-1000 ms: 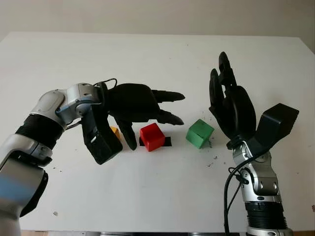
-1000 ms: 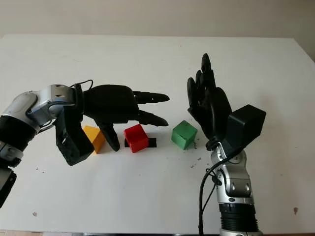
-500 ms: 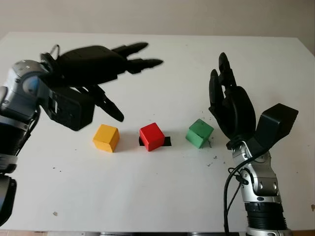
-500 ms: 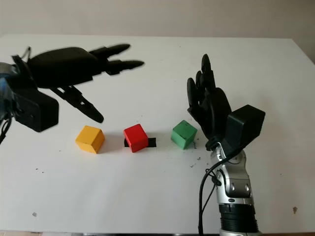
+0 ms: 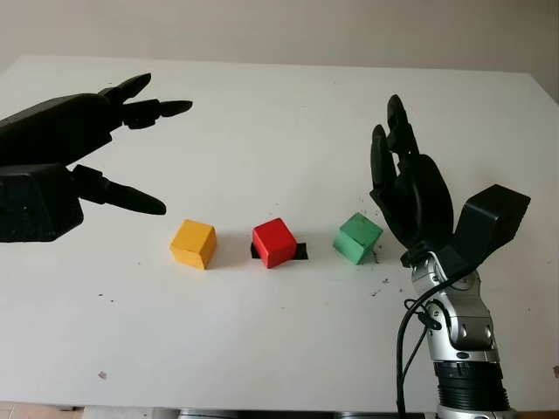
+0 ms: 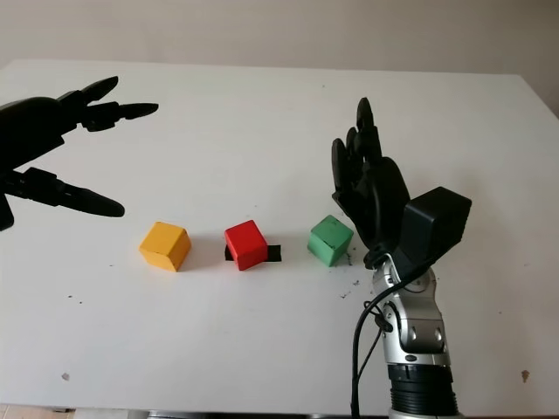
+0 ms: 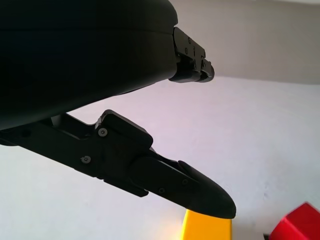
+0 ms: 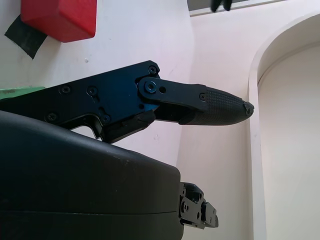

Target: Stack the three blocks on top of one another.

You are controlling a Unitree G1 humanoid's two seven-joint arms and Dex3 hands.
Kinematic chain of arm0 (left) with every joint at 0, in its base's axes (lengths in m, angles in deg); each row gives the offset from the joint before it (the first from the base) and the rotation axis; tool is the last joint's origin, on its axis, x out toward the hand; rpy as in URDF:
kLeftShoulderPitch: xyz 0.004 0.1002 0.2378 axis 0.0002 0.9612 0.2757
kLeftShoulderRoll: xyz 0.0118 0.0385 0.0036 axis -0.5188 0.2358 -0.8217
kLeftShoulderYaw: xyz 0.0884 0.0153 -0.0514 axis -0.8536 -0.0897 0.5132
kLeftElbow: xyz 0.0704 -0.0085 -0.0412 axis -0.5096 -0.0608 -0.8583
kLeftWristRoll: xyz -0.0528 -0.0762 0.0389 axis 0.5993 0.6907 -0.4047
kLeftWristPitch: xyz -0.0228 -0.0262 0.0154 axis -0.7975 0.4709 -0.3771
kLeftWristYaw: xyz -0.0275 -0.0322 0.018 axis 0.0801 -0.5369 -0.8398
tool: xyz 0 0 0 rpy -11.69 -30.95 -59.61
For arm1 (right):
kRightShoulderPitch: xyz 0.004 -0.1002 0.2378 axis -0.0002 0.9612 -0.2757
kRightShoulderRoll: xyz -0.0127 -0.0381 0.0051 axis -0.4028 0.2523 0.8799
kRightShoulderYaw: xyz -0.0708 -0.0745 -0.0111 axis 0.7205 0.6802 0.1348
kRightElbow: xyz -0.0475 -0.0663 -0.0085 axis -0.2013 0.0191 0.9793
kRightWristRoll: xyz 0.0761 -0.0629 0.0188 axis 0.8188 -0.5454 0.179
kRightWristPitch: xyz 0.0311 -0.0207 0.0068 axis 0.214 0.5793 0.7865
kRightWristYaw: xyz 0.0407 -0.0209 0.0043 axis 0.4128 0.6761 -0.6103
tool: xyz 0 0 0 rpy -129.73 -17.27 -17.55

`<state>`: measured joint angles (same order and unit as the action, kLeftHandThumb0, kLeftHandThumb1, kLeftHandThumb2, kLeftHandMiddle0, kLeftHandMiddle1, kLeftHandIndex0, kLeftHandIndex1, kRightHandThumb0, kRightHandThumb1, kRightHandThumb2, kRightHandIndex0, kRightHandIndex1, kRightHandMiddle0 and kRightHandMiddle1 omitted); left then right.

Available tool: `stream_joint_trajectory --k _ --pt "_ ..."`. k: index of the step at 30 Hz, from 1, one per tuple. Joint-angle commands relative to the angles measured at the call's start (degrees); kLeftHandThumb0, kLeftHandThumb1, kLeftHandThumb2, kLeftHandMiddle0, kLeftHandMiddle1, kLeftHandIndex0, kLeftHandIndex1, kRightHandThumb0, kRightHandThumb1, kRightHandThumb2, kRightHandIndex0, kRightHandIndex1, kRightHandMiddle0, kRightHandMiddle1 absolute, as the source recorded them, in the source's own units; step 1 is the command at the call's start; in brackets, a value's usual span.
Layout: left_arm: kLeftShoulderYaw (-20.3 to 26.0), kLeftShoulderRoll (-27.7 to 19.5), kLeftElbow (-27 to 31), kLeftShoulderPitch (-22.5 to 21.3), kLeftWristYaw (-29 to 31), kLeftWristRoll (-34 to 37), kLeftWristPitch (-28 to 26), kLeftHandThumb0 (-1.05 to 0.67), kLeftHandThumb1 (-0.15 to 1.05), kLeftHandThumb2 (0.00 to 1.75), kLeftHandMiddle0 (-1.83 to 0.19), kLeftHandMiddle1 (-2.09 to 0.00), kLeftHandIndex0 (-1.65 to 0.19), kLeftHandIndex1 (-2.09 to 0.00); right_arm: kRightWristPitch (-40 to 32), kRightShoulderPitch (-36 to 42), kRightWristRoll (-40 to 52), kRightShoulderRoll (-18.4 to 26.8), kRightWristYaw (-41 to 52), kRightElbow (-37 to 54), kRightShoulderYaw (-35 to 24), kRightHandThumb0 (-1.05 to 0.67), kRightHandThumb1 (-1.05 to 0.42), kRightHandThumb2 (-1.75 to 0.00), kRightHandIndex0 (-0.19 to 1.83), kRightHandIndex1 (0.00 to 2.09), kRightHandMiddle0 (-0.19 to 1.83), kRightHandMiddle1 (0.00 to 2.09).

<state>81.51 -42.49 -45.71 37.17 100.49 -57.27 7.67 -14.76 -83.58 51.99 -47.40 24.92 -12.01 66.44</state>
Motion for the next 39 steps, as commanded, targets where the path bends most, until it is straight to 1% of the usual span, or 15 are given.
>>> stream_joint_trajectory --k 1,3,5,6,9,13,15,20,25,30,35,37,38,39 --pt "1.13 -0.7 1.5 2.76 -0.78 -0.68 1.03 -0.85 0.97 0.06 0.18 -0.04 -0.19 -0.07 -0.09 0.1 0.1 0.77 0.33 1.1 -0.21 -0.73 -1.05 -0.56 -0.19 0.0 -0.19 0.0" --pt "0.94 -0.5 2.57 4.76 -1.25 -1.76 1.45 -0.87 0.98 0.06 0.19 -0.01 -0.17 -0.06 -0.05 0.15 0.0 0.95 0.5 1.18 -0.29 -0.72 -1.05 -0.57 -0.19 0.0 -0.19 0.0" --pt "0.49 -0.18 3.58 6.05 -1.07 -2.24 0.54 -0.86 0.96 0.05 0.19 0.0 -0.15 -0.05 -0.15 0.04 0.12 0.94 0.54 1.14 -0.42 -0.72 -1.05 -0.57 -0.19 0.0 -0.19 0.0" --pt "-0.03 0.2 3.59 6.62 -1.36 -2.68 0.94 -0.85 0.95 0.05 0.19 0.0 -0.15 -0.05 -0.13 0.0 0.08 0.96 0.55 1.11 -0.42 -0.72 -1.05 -0.56 -0.19 0.0 -0.19 0.0" --pt "-2.01 1.35 2.12 7.51 -2.84 -4.33 3.78 -0.85 0.94 0.04 0.19 0.0 -0.14 -0.05 0.28 -0.11 -0.02 0.97 0.67 0.93 -0.44 -0.72 -1.05 -0.56 -0.19 0.0 -0.19 0.0" --pt "-2.9 3.03 0.94 9.11 -5.69 -6.04 6.56 -0.83 0.9 0.03 0.19 0.0 -0.19 -0.07 0.3 -0.07 0.19 0.92 0.75 0.98 -0.61 -0.71 -1.05 -0.57 -0.19 0.0 -0.19 0.0" --pt "-3.76 3.92 0.5 9.77 -7.42 -7.73 7.46 -0.85 0.9 0.04 0.19 0.0 -0.19 -0.07 0.4 -0.24 0.31 0.93 0.89 0.65 -0.76 -0.71 -1.05 -0.56 -0.19 0.0 -0.19 0.0" --pt "-5.94 5.46 -1.18 9.93 -10.76 -11.53 8.78 -0.86 0.9 0.05 0.19 0.0 -0.2 -0.07 0.4 -0.47 0.05 0.89 0.58 0.53 -0.88 -0.72 -1.05 -0.56 -0.19 0.0 -0.19 0.0" --pt "-7.67 6.69 -3.2 10.22 -14.92 -15.43 10.83 -0.79 0.85 0.04 0.19 0.0 -0.24 -0.08 -0.28 -0.62 0.18 0.86 0.21 0.73 -1.03 -0.72 -1.05 -0.55 -0.19 0.0 -0.19 0.0" --pt "-8.75 6.99 -4.84 10.68 -18.5 -18.97 12.8 -0.73 0.85 0.05 0.17 -0.04 -0.3 -0.11 0.15 -0.58 0.41 0.94 0.59 0.47 -1.13 -0.72 -1.05 -0.54 -0.19 0.0 -0.19 0.0" --pt "-9.45 6.82 -6.6 10.36 -20.24 -21.07 13.96 -0.71 0.86 0.06 0.16 -0.05 -0.35 -0.15 0.01 -0.4 0.29 1.06 0.65 0.72 -1.15 -0.72 -1.05 -0.54 -0.19 0.0 -0.19 0.0" --pt "-9.5 6.81 -6.65 10.39 -20.6 -21.52 14.26 -0.69 0.86 0.06 0.14 -0.06 -0.41 -0.19 0.02 -0.36 0.36 1.07 0.79 0.7 -1.18 -0.72 -1.05 -0.54 -0.19 0.0 -0.19 0.0" --pt "-9.49 6.87 -6.83 10.41 -20.91 -21.6 14.56 -0.68 0.86 0.05 0.13 -0.06 -0.38 -0.3 -0.07 -0.36 0.4 1.09 0.86 0.7 -1.19 -0.72 -1.05 -0.54 -0.19 0.0 -0.19 0.0" --pt "-9.48 6.97 -7.03 10.43 -21.23 -21.62 14.77 -0.67 0.87 0.05 0.12 -0.06 -0.29 -0.54 -0.1 -0.39 0.33 1.08 0.8 0.65 -1.19 -0.72 -1.05 -0.54 -0.19 0.0 -0.19 0.0"
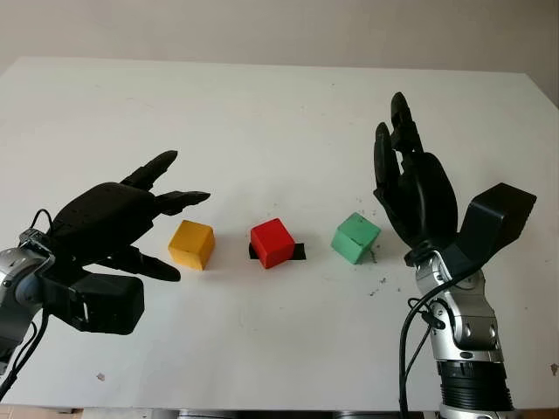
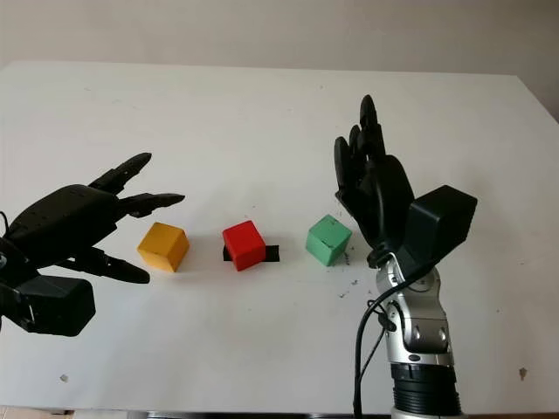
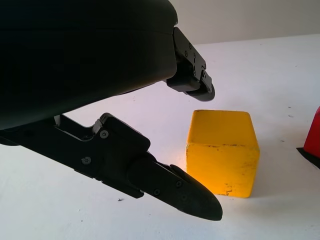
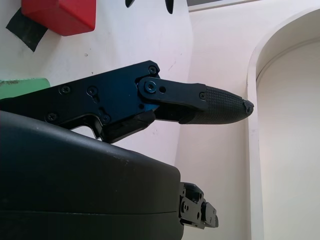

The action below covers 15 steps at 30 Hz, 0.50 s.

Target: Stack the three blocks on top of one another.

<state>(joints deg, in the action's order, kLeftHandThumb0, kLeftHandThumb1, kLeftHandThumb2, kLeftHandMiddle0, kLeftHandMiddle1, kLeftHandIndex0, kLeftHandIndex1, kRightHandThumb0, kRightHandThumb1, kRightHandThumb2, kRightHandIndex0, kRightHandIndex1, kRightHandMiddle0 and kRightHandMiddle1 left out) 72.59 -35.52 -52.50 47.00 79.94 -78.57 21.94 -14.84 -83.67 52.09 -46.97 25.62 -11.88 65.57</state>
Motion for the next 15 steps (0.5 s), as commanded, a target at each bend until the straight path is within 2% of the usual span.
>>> stream_joint_trajectory --k 1,4,8,15 --pt "-0.51 0.1 -0.41 0.64 -0.93 -0.24 0.67 -0.63 0.89 0.06 0.1 -0.06 -0.17 -0.84 -0.04 -0.32 0.16 0.67 0.08 0.46 -0.33 -0.72 -1.05 -0.54 -0.19 0.0 -0.19 0.0" --pt "-0.47 0.25 -0.63 0.7 -1.3 -0.08 0.71 -0.56 0.95 0.06 0.08 -0.06 -0.06 -1.19 -0.17 -0.34 0.17 0.65 0.01 0.41 -0.38 -0.72 -1.05 -0.54 -0.19 0.0 -0.19 0.0" --pt "-0.69 0.33 -1.78 0.41 -1.93 0.22 1.66 -0.48 1.03 0.08 0.06 -0.06 -0.03 -1.35 -0.04 -0.33 0.13 0.54 -0.07 0.44 -0.45 -0.72 -1.05 -0.54 -0.19 0.0 -0.19 0.0" --pt "-0.45 1.48 -2.79 -0.03 0.46 4.87 1.6 -0.42 1.05 0.11 0.05 -0.05 -0.01 -1.47 -0.25 -0.2 0.2 0.59 0.15 0.6 -0.57 -0.71 -1.05 -0.55 -0.19 0.0 -0.19 0.0"
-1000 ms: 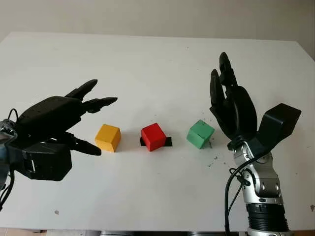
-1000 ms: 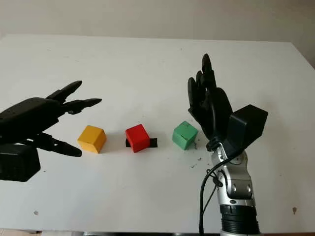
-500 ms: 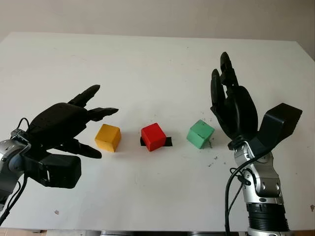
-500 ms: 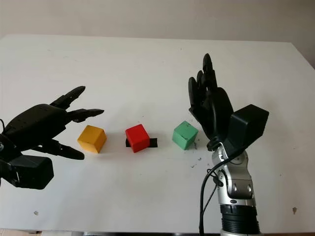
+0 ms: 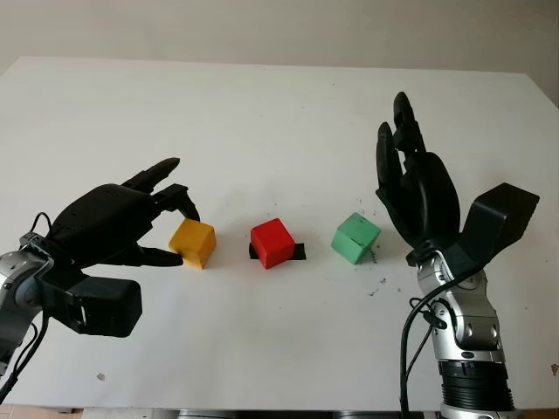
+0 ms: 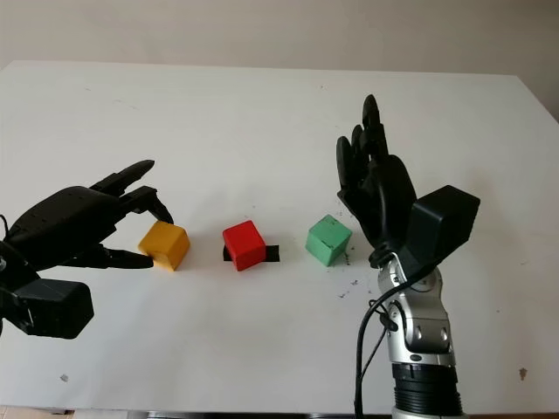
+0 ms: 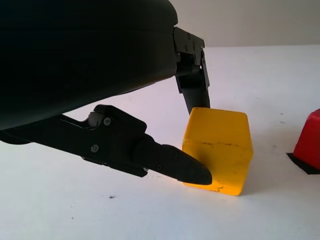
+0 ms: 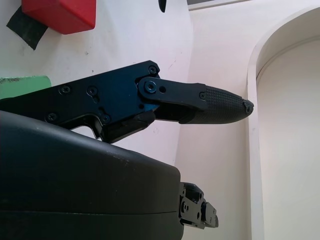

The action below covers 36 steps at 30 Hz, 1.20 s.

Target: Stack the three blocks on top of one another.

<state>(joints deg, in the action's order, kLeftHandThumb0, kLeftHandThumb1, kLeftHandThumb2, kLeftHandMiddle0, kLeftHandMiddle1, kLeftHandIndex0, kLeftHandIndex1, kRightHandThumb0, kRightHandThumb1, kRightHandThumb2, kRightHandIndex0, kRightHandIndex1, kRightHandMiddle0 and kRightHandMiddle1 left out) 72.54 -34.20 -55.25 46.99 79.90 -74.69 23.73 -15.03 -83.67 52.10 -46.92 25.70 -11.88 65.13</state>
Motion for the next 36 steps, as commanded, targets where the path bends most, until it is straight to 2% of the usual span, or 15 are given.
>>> stream_joint_trajectory --k 1,11,16,18,25,36 --pt "-0.34 0.3 0.06 -0.03 1.07 1.62 -0.5 -0.41 1.05 0.11 0.05 -0.05 0.0 -1.47 0.01 -0.27 0.22 0.51 0.05 0.46 -0.17 -0.71 -1.05 -0.55 -0.19 0.0 -0.19 0.0" --pt "-0.34 0.58 0.2 0.03 2.28 2.8 -1.11 -0.44 1.05 0.1 0.04 -0.05 -0.01 -1.42 0.51 -0.32 0.26 0.45 0.23 -0.11 -0.31 -0.71 -1.05 -0.55 -0.19 0.0 -0.19 0.0" --pt "0.16 1.32 -0.59 0.19 4.23 7.74 -0.23 -0.4 1.05 0.1 0.04 -0.06 -0.01 -1.45 0.41 -0.37 0.03 0.38 0.0 -0.12 -0.25 -0.72 -1.05 -0.53 -0.19 0.0 -0.19 0.0" --pt "0.57 1.8 -0.94 0.22 5.56 11.33 0.12 -0.37 1.05 0.16 0.03 -0.06 0.03 -1.5 0.31 -0.35 0.11 0.37 0.03 -0.1 -0.27 -0.71 -1.05 -0.53 -0.19 0.0 -0.19 0.0" --pt "1.67 2.93 -0.95 -0.31 9.93 20.31 -0.95 -0.36 1.05 0.23 0.03 -0.05 0.05 -1.57 -0.09 -0.2 -0.1 0.48 -0.01 0.27 -0.11 -0.71 -1.05 -0.53 -0.19 0.0 -0.19 0.0" --pt "3.6 2.53 2.34 -0.88 12.78 24.09 -3.58 -0.36 1.05 0.2 0.03 -0.06 0.06 -1.63 0.04 -0.26 -0.44 0.21 -0.45 0.04 0.04 -0.73 -1.05 -0.53 -0.19 0.0 -0.19 0.0"
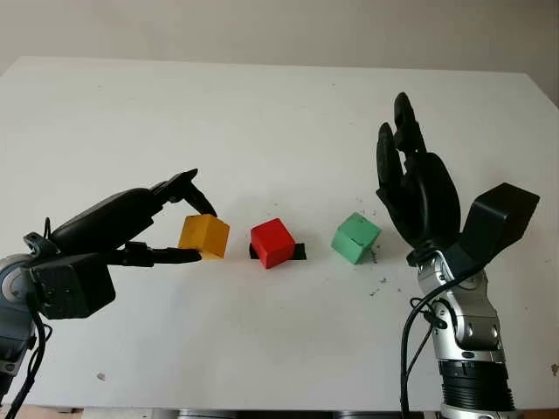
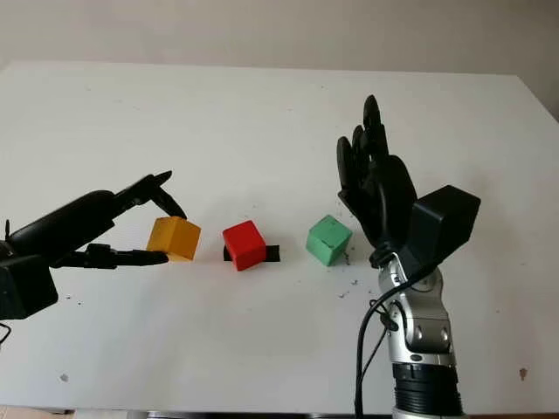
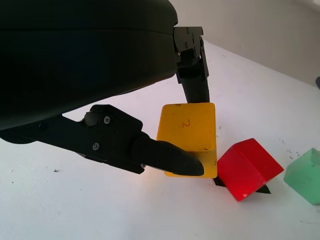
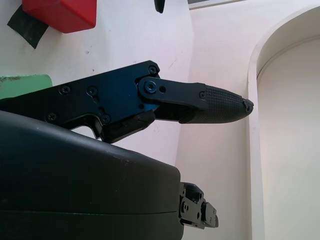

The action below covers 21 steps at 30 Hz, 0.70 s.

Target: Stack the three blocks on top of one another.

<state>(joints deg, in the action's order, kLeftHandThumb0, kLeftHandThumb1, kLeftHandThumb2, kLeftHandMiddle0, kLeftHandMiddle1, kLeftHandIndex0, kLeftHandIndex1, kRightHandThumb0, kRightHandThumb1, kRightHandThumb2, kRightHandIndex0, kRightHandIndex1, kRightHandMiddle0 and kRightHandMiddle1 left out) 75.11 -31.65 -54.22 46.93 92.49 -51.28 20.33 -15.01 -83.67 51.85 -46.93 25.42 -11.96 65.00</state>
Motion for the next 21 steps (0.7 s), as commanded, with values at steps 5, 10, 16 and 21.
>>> stream_joint_trajectory --k 5,10,16,21 --pt "1.91 0.12 2.43 -1.22 0.19 1.52 -1.02 -0.37 1.05 0.23 0.02 -0.06 0.08 -1.66 -0.37 -0.32 0.15 0.17 -0.41 0.26 0.13 -0.73 -1.05 -0.52 -0.19 0.0 -0.19 0.0" --pt "2.36 -0.31 5.12 -3.26 1.64 3.37 -4.82 -0.35 1.05 0.23 0.01 -0.06 0.07 -1.64 0.27 -0.61 0.1 0.4 0.08 -0.3 0.1 -0.73 -1.05 -0.53 -0.19 0.0 -0.19 0.0" --pt "-0.64 -2.18 3.75 -11.31 5.01 -0.81 -3.13 -0.32 1.05 0.22 -0.01 -0.06 0.01 -1.57 0.34 -1.04 -0.07 0.39 -0.04 -0.76 0.03 -0.72 -1.05 -0.53 -0.19 0.0 -0.19 0.0" --pt "-4.22 -2.1 -0.98 -19.99 8.45 -3.2 1.21 -0.33 1.05 0.17 -0.03 -0.06 -0.06 -1.56 0.59 -1.33 -0.47 0.38 -0.09 -1.03 0.31 -0.73 -1.05 -0.52 -0.19 0.0 -0.19 0.0"
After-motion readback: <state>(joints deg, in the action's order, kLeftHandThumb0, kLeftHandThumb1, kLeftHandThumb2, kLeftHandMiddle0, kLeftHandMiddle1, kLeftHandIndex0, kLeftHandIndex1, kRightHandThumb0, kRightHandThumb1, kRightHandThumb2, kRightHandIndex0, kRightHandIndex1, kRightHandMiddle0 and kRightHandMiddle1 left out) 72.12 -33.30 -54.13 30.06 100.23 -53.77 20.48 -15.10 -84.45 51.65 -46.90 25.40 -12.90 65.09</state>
